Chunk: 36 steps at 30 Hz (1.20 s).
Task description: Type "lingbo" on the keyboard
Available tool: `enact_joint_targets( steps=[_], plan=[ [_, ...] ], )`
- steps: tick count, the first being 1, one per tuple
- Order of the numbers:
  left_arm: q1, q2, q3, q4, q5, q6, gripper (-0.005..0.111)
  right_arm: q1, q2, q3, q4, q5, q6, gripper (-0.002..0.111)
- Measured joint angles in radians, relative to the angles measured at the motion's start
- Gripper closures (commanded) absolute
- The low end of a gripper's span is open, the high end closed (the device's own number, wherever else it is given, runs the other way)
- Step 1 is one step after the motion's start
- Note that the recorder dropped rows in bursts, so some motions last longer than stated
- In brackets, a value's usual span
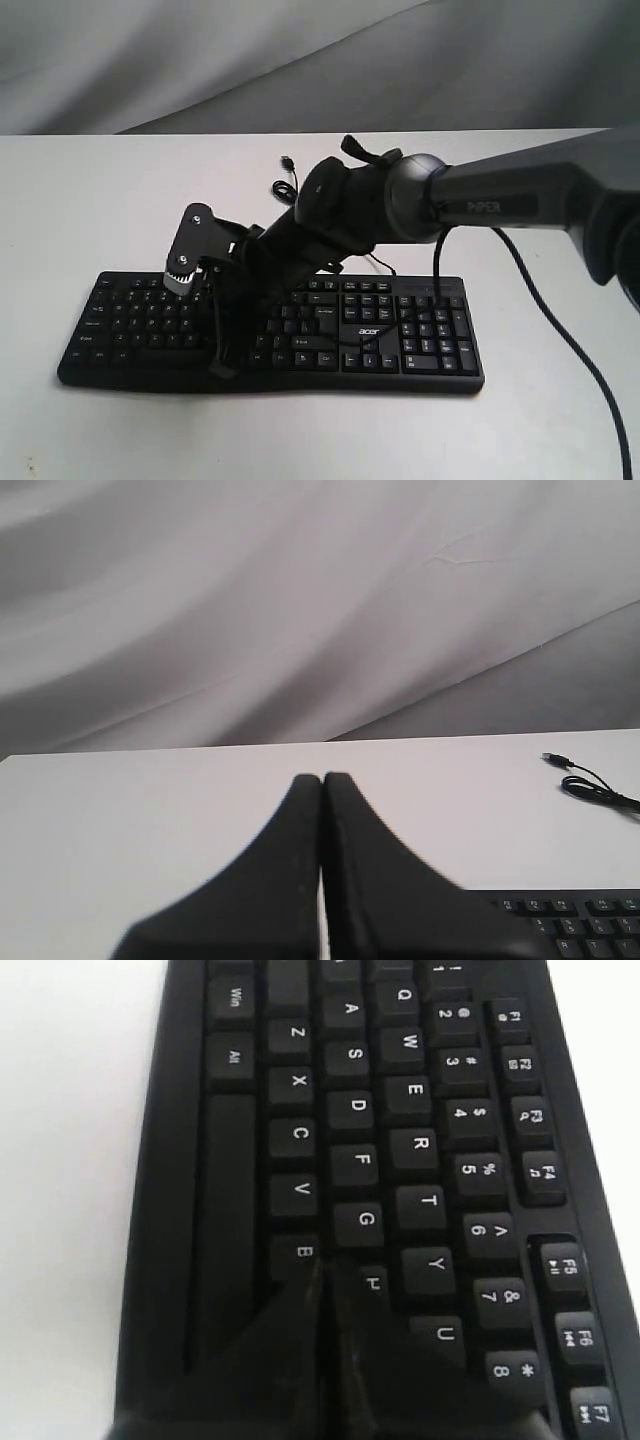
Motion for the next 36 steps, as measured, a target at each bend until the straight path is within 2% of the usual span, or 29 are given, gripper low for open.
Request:
enact_joint_targets(
  steps=[31, 36],
  plan=[
    [0.000, 0.000, 0.000, 0.000, 0.000, 0.000, 0.106, 0.012, 0.015, -0.003, -0.015, -0.007, -0.002, 0.108],
    [0.000, 0.000, 0.000, 0.000, 0.000, 0.000, 0.106, 0.012, 0.000, -0.050, -0.019, -0.016, 0.001, 0.108]
  ],
)
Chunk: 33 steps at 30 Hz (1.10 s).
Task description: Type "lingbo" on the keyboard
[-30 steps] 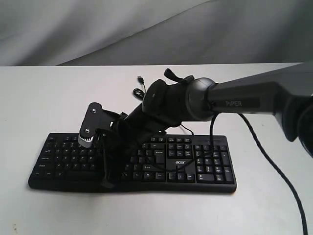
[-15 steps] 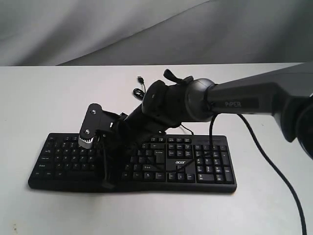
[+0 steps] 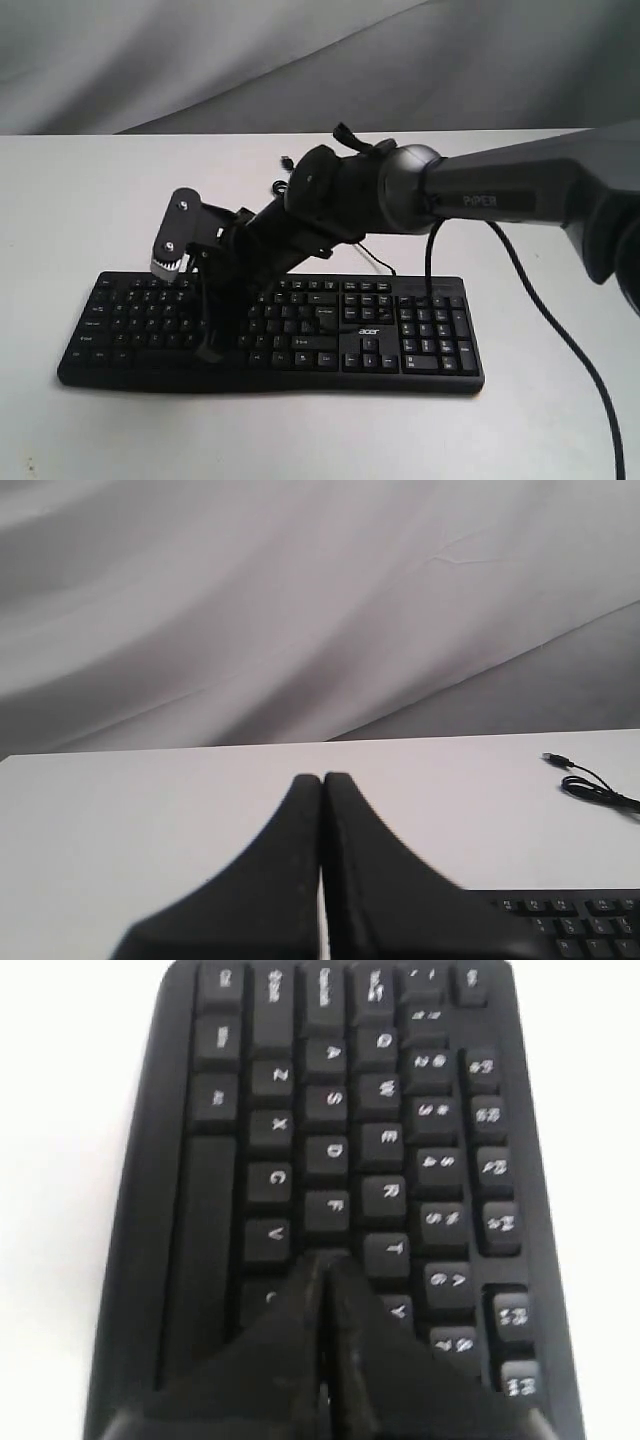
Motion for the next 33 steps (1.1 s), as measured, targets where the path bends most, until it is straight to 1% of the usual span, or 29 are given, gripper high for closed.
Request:
enact_joint_targets(
  steps=[6, 9, 18, 33],
  plan=[
    [0.000, 0.000, 0.000, 0.000, 0.000, 0.000, 0.106, 0.000, 0.062, -0.119, -0.002, 0.050, 0.040, 0.108],
    [0.000, 0.000, 0.000, 0.000, 0.000, 0.000, 0.106, 0.000, 0.096, -0.146, -0.003, 0.073, 0.050, 0.108],
    [0.000, 0.000, 0.000, 0.000, 0.000, 0.000, 0.106, 0.000, 0.107, -0.146, -0.045, 0.099, 0.086, 0.108],
    [0.000, 0.000, 0.000, 0.000, 0.000, 0.000, 0.106, 0.000, 0.113, -0.146, -0.053, 0.096, 0.088, 0.108]
  ],
)
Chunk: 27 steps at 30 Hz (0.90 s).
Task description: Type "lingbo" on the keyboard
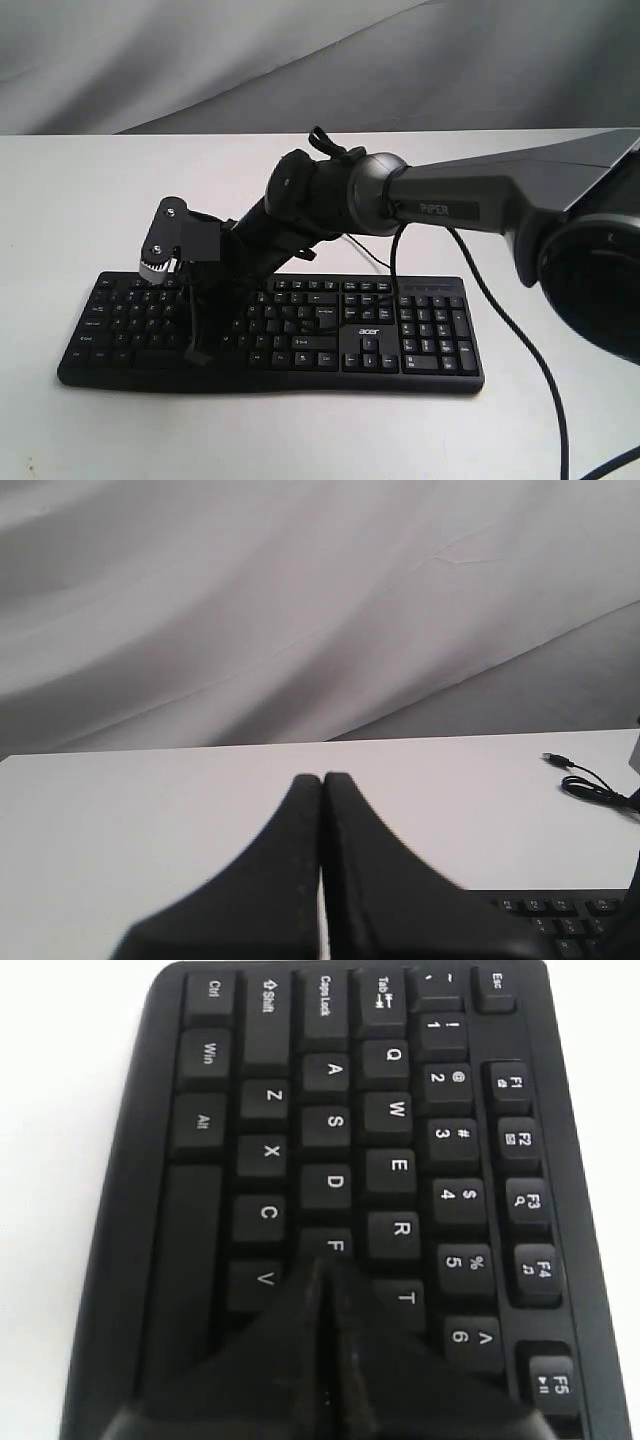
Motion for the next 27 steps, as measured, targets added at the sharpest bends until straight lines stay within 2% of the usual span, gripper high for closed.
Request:
enact_joint_targets(
  steps=[14, 27],
  plan=[
    [0.000, 0.000, 0.000, 0.000, 0.000, 0.000, 0.106, 0.000, 0.016, -0.002, 0.008, -0.010, -0.002, 0.108],
    [0.000, 0.000, 0.000, 0.000, 0.000, 0.000, 0.106, 0.025, -0.046, 0.056, -0.076, 0.012, 0.052, 0.108]
  ],
)
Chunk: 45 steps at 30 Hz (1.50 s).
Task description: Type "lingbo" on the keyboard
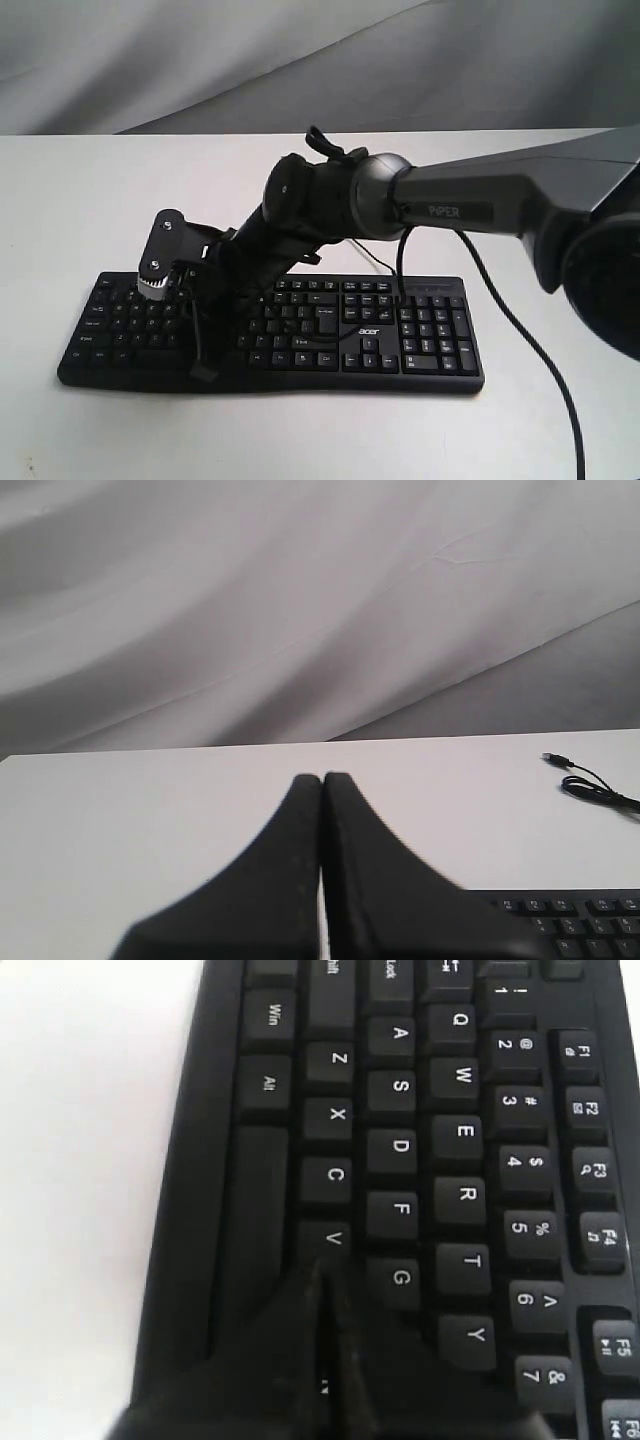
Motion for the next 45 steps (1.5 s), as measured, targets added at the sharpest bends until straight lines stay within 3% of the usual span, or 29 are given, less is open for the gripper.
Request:
enact_joint_targets(
  steps=[19, 23, 33, 45],
  plan=[
    [0.000, 0.000, 0.000, 0.000, 0.000, 0.000, 0.106, -0.004, 0.005, 0.000, 0.007, -0.027, -0.015, 0.108],
    [0.000, 0.000, 0.000, 0.000, 0.000, 0.000, 0.106, -0.060, -0.067, 0.000, -0.040, -0.019, 0.035, 0.108],
    [0.000, 0.000, 0.000, 0.000, 0.000, 0.000, 0.106, -0.120, -0.115, 0.156, -0.026, -0.071, 0.025, 0.108],
    [0.000, 0.000, 0.000, 0.000, 0.000, 0.000, 0.106, -0.121, -0.113, 0.164, 0.062, -0.092, -0.049, 0.108]
  ],
)
